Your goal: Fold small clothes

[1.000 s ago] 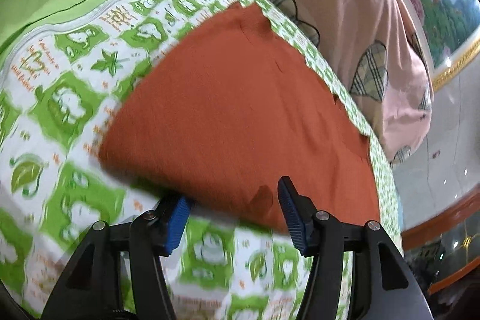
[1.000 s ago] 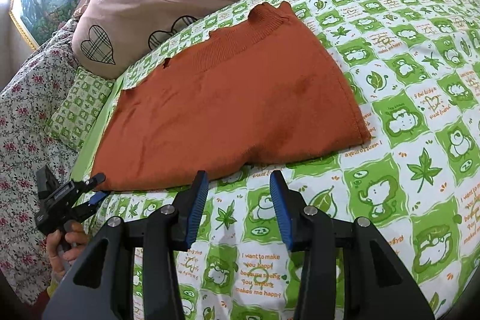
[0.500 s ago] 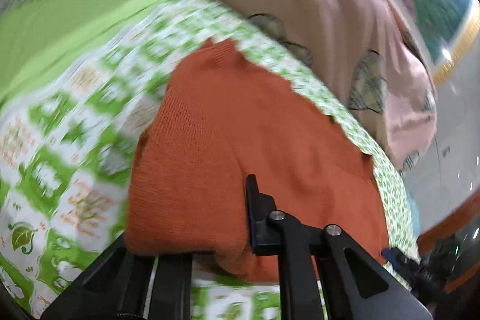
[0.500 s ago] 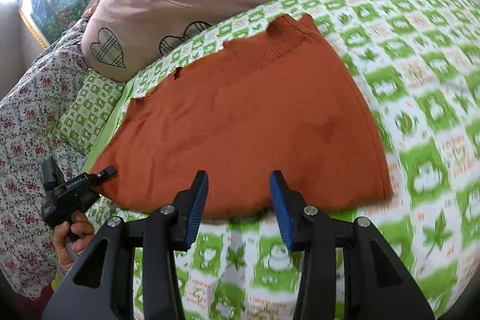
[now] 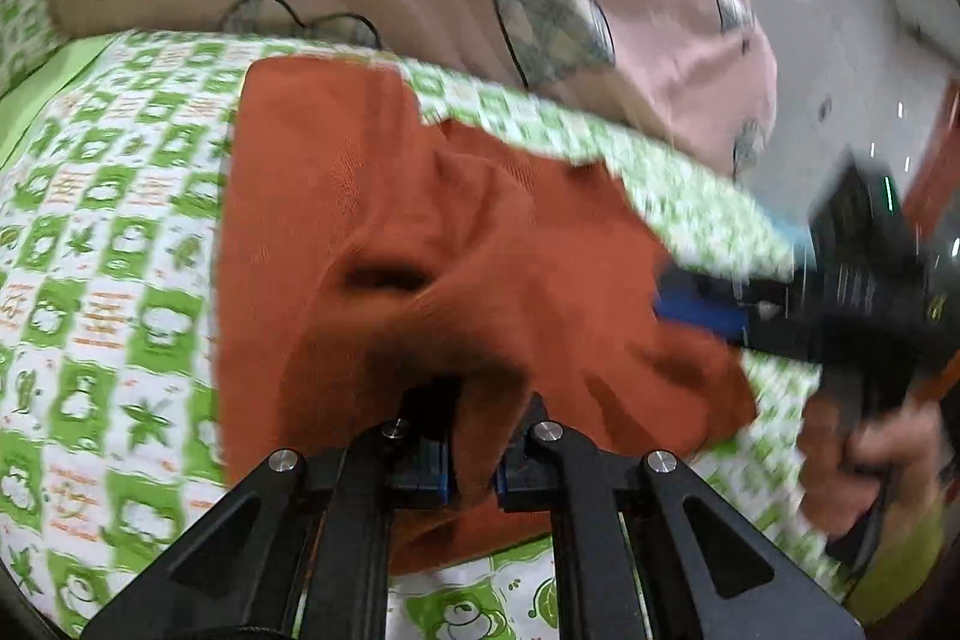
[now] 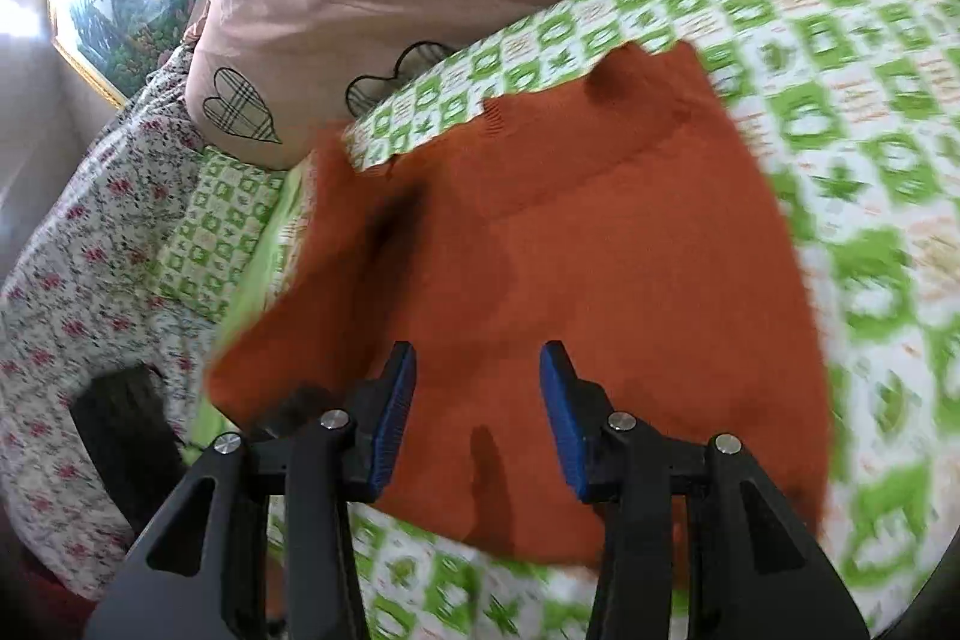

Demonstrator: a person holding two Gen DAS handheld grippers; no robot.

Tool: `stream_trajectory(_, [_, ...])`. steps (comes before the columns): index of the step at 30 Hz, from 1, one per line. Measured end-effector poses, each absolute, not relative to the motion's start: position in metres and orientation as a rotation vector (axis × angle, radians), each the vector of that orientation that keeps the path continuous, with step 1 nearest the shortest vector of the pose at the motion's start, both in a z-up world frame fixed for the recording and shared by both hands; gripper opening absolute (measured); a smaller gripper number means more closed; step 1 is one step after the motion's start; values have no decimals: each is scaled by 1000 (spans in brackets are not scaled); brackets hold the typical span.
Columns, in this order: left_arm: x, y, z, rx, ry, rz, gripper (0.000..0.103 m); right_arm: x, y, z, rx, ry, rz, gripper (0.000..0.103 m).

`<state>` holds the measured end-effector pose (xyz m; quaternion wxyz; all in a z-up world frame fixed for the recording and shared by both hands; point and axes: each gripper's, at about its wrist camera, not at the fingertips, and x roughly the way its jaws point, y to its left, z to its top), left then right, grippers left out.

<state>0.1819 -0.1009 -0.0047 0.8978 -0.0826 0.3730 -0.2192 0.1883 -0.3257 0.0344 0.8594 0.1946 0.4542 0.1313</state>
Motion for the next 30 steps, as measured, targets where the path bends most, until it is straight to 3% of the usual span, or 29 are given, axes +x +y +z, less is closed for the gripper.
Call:
stream_trajectory(2, [177,-113,-9,-96,769,-434,8,206,-319,28,448,987,326,68])
stream_trajectory(13, [159,-145,-6,162,685,-383,10,317,-254,-6,466,1140,458,70])
stream_trajectory(14, [160,-144,-6,160,687,-386,10,324,-249,-7,439,1149,459,69])
stream_trajectory(15, [160,-143,-6,157,689,-388,9,328,-245,-9,415,1156,458,61])
stream_trajectory(16, [160,-143,-6,157,690,-390,9,333,-240,-11,369,1170,449,26])
stream_trajectory(17, [160,-142,-4,154,690,-394,8,335,-239,-13,347,1187,436,19])
stream_trajectory(25, [155,-172,34,73,640,-581,8,301,-289,49,301,1011,427,15])
stream_trajectory(30, [162,-216,20,-3,693,-713,8,282,-341,60,244,988,298,14])
